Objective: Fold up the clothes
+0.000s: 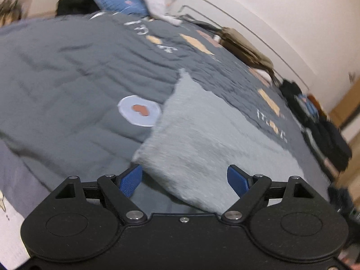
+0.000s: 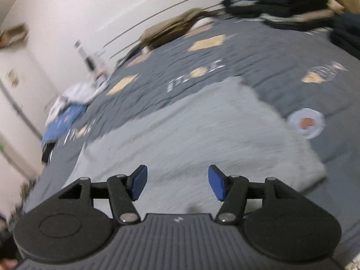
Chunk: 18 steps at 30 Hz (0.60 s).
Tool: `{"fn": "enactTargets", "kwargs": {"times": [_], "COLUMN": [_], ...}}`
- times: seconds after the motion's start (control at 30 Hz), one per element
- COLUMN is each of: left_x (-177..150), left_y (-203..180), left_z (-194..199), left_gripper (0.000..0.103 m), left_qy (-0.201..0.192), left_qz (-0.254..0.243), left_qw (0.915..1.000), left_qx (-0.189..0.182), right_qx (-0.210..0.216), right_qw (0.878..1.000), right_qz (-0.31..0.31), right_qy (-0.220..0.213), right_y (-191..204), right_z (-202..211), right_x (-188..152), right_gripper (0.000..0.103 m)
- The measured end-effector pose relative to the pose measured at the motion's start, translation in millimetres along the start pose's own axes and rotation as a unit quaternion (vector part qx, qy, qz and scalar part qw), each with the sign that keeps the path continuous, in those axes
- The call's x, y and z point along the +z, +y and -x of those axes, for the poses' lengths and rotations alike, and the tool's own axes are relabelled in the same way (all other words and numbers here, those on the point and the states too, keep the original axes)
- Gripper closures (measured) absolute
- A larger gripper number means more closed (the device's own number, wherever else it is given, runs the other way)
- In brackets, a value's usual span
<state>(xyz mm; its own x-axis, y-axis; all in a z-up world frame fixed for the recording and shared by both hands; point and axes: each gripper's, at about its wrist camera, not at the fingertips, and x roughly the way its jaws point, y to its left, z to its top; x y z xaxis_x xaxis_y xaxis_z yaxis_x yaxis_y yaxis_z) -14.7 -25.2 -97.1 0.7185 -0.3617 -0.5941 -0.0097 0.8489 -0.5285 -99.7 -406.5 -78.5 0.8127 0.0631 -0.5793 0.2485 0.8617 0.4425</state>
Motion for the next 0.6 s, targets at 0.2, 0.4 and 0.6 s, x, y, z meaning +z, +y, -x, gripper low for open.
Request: {"fn": "enactTargets", "kwargs": {"times": [0.2,0.4,0.6], "left_x": [0,-2,-3], "left_y": [19,28,27], "left_z": [-5,-14,-26], "left_gripper": [0.034,0.037,0.037], "left_qy": [0.002,0.008,0.009], "left_qz": [0.047,0.076,0.087], "left_qw": [0.9989,0.9969,0.9959], "left_qx": [-0.010,-0.019,-0.024], "right_qx": [0.024,0.042,0.050], "right_qw": [0.999,0.998,0.998], "right_qz": [0.016,0.027,0.018], "right_qy": [0.032,0.034,0.033], "right_y": [28,39,37], "right_z": [-14,-20,-19], "right_x": [-13,-17,-17], "right_gripper": [0.042,0.042,0.041]}}
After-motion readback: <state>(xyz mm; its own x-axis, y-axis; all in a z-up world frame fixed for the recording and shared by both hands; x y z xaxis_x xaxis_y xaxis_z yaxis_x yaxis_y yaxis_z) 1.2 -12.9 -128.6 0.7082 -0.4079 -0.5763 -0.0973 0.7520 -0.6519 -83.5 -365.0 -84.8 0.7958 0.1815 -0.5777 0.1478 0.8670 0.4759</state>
